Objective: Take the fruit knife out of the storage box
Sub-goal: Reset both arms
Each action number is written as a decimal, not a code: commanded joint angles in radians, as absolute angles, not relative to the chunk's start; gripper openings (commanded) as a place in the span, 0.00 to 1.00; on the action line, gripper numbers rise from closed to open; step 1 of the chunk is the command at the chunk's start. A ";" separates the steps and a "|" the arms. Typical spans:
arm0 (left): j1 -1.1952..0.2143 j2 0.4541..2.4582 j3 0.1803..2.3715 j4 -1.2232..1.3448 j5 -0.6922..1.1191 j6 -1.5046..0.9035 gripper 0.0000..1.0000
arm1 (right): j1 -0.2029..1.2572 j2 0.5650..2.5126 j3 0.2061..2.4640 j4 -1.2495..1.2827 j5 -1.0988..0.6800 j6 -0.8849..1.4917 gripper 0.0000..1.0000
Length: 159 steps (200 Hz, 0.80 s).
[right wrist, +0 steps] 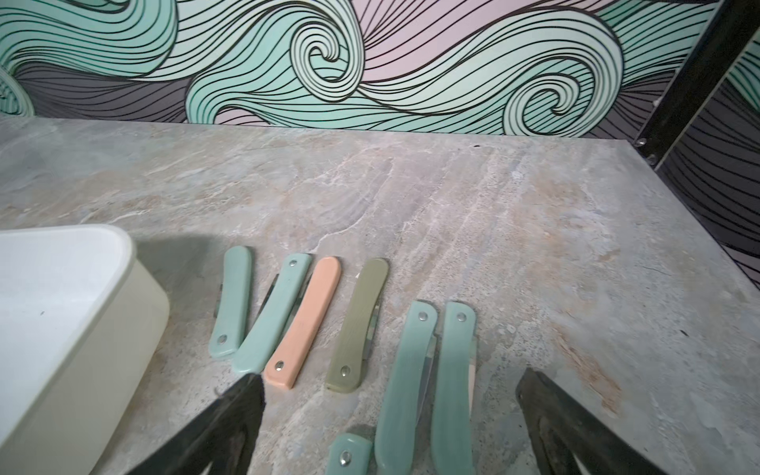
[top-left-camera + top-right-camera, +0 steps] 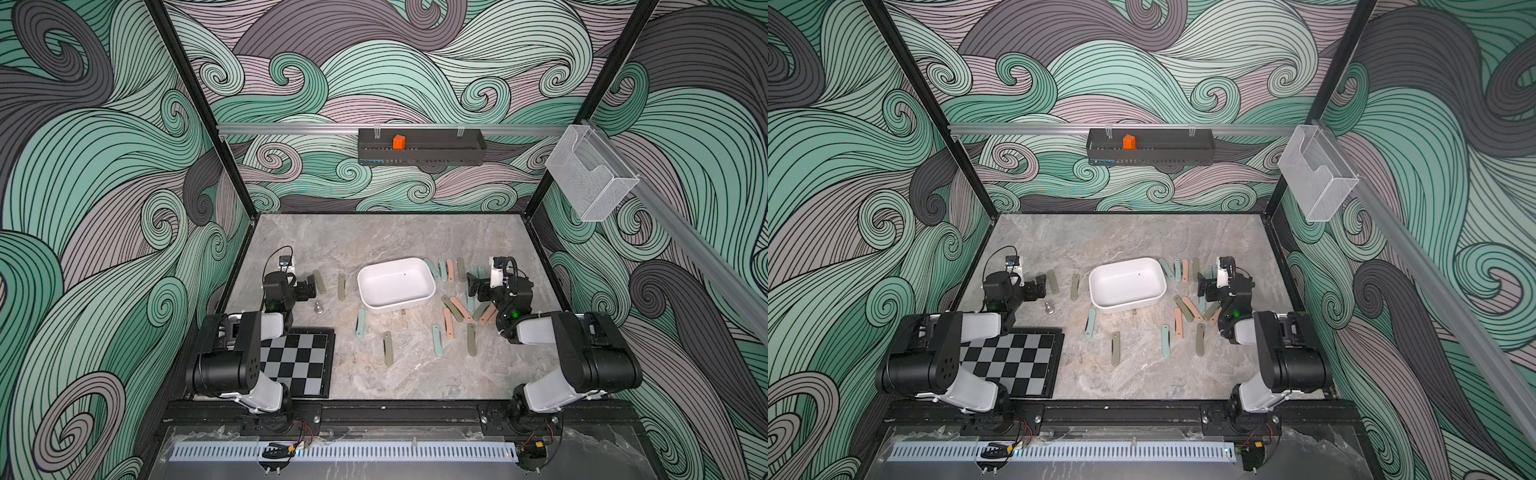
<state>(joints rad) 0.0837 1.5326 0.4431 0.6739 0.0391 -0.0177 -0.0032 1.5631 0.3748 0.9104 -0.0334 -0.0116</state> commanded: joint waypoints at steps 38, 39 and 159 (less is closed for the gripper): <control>0.095 1.512 0.429 0.724 0.256 0.061 0.99 | -0.014 1.545 0.335 0.994 -0.291 -0.107 0.98; 0.095 1.512 0.431 0.720 0.256 0.061 0.99 | -0.014 1.546 0.334 0.998 -0.295 -0.110 0.98; 0.080 1.531 0.481 0.650 -0.005 -0.034 0.99 | -0.004 1.561 0.382 0.933 -0.058 -0.026 0.98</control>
<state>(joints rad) 0.0830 1.5318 0.4446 0.6655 0.0147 -0.0216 -0.0051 1.5627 0.3710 0.9134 -0.0723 -0.0193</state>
